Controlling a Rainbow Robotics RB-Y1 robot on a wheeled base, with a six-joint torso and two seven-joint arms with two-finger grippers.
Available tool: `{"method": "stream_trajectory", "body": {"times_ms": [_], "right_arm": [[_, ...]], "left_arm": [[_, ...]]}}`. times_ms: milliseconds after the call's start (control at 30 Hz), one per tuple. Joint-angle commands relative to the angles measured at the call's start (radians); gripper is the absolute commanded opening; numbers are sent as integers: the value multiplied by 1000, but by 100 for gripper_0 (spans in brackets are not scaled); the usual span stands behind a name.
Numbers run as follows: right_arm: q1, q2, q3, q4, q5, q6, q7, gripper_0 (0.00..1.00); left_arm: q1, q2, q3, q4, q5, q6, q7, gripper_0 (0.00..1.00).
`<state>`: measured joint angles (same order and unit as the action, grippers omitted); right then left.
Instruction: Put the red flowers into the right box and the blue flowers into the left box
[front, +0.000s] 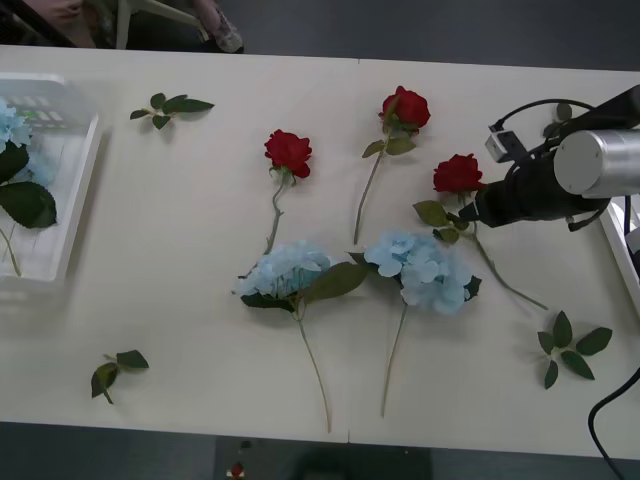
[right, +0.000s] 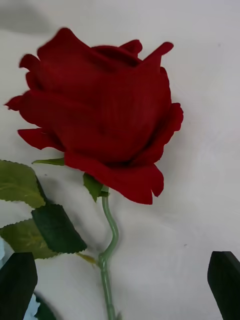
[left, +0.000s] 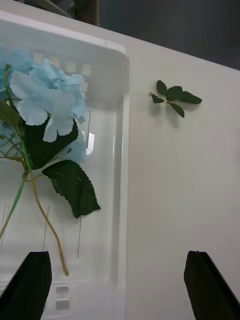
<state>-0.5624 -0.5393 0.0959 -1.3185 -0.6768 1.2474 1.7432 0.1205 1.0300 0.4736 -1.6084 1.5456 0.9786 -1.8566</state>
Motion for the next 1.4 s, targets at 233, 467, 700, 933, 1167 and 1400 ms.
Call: {"method": "stream_trajectory", "body": {"times_ms": [233,467,700,933,1167,1400], "right_arm": [[-11,22,-16,51,33,-74,-4,100],[-11,30,25,101,46,-163,-10,100],[-11,33,48,124,51,-207,-11,100],[-11,41,65,125,72,-220,-14,99],[-11,53,70,143,86,-256,-14,9],[-11,55,71,145,88,-260,-10,0]], "left_arm": [[-154,-59,-142,-133,-355,-17,310,77],[-377,-125,-296,-24,-515,-17,344,77],[-550,-252,-414,76,-668,-17,349,76],[-679,-406,-527,136,-815,-17,369,77],[-693,-536,-593,113,-921,-17,389,77],[-690,-645,-659,90,-1038,-17,398,76]]}}
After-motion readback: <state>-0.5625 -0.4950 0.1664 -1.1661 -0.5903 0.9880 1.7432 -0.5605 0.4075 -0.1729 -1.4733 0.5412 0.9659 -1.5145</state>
